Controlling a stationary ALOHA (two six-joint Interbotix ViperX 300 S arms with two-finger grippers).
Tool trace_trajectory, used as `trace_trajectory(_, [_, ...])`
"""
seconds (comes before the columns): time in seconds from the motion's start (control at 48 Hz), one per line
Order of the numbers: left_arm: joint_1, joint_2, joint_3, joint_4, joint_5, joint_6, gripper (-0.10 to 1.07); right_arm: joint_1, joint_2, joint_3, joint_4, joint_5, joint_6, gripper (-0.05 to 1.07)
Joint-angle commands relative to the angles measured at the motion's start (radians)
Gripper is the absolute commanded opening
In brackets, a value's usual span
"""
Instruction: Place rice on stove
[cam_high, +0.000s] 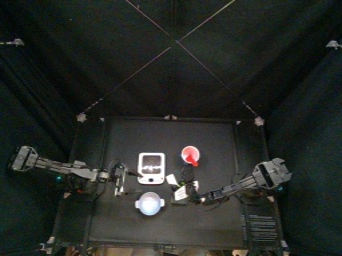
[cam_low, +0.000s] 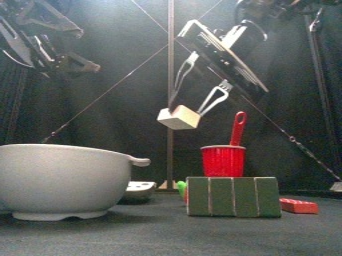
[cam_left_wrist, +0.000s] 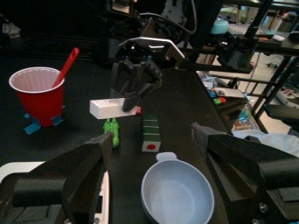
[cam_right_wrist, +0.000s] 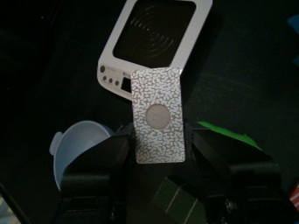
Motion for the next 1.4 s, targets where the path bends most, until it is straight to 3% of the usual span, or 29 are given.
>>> trace_trajectory(0.0, [0.005, 0.000, -0.014, -0.002, -0.003, -0.002, 1.03, -0.057, -0.012, -0.063, 0.041, -0.031, -0.121, 0.65])
trace_trajectory(0.208, [0.005, 0.000, -0.011, 0.000, -0.002, 0.002, 1.03, -0.204, 0.034, -0.140, 0.163, -0.215, -0.362, 0.65])
trace_trajectory(0.417, [0.005, 0.000, -0.009, 0.000, -0.002, 0.002, 1.03, -0.319, 0.098, -0.186, 0.264, -0.391, -0.509, 0.65])
trace_trajectory(0.812, [0.009, 0.000, -0.008, 0.000, -0.002, 0.002, 1.03, -0.357, 0.196, -0.273, 0.348, -0.356, -0.603, 0.65])
trace_trajectory(1.375, [0.018, 0.000, -0.006, 0.000, -0.002, 0.002, 1.03, -0.357, 0.301, -0.341, 0.318, -0.325, -0.603, 0.66])
